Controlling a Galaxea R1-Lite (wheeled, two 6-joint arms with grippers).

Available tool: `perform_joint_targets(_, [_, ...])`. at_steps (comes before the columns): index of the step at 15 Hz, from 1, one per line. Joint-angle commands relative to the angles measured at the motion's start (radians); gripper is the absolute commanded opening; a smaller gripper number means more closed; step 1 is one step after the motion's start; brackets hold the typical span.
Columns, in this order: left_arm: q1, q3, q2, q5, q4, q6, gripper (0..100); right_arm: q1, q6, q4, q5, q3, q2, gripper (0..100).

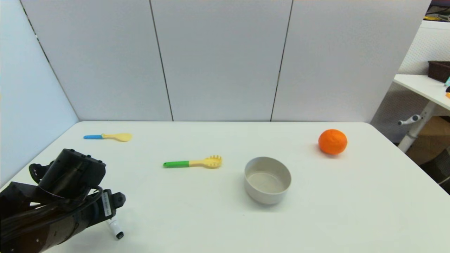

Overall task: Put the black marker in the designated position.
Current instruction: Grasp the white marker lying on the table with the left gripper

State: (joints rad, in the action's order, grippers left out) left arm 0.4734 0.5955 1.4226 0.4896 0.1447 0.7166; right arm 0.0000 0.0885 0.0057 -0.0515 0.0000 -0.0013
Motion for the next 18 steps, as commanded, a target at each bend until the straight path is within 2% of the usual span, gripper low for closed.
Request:
perform_joint_targets(1, [0.001,-0.002,0.038,0.003,-0.017,0.014,100,0.000,0.000,0.000,-0.001,0.000,0.001,100])
perform_joint_targets(18, [-0.002,-0.005,0.088,0.009,-0.019,0.061,100,0.000,0.000,0.000,-0.001,0.000,0.001,100])
